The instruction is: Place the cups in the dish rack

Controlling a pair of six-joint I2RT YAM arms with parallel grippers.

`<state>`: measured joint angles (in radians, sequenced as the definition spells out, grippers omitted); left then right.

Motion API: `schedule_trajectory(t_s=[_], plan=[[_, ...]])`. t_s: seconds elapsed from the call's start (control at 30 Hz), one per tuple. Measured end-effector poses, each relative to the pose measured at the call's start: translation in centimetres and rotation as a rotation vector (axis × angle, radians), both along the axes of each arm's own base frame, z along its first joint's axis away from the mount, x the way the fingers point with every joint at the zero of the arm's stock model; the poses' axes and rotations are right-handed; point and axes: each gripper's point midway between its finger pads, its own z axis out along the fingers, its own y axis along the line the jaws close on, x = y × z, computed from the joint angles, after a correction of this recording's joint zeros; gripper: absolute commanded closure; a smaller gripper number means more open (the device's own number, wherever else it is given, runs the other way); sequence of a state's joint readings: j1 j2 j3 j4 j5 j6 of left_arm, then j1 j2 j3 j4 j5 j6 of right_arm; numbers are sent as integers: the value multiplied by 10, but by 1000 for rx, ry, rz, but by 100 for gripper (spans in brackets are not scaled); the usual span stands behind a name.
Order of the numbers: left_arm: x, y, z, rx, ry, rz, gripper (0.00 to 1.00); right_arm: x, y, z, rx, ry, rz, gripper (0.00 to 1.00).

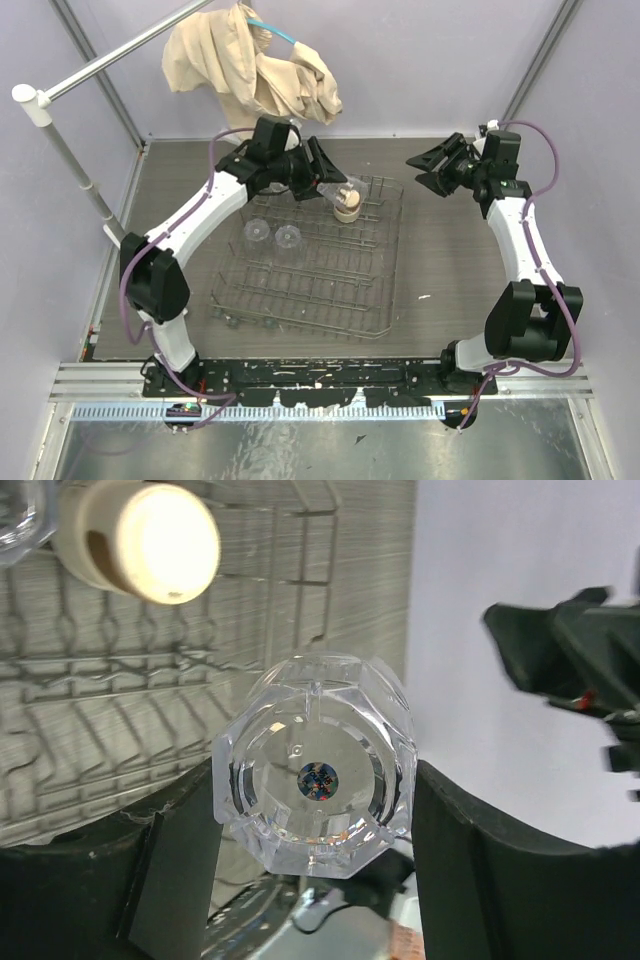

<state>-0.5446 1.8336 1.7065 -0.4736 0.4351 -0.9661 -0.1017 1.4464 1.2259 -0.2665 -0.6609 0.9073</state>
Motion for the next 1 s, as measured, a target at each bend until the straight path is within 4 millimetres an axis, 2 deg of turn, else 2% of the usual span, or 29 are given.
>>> schedule_trajectory(t_s=[0.17, 0.43, 0.53, 0.8, 1.0], plan=[[-25, 7, -13, 190, -87, -27, 100, -6, -21, -7, -201, 1, -21, 39], [-55, 12, -57, 470, -164, -101, 100, -20, -27, -24, -283, 55, -4, 38], [-57, 23, -73, 553, -172, -96, 100, -22, -28, -25, -293, 56, 1, 38], [-60, 43, -100, 683, -174, -91, 100, -26, -30, -25, -300, 51, 0, 38], [-61, 48, -108, 715, -174, -91, 100, -29, -30, -23, -299, 46, -1, 39]])
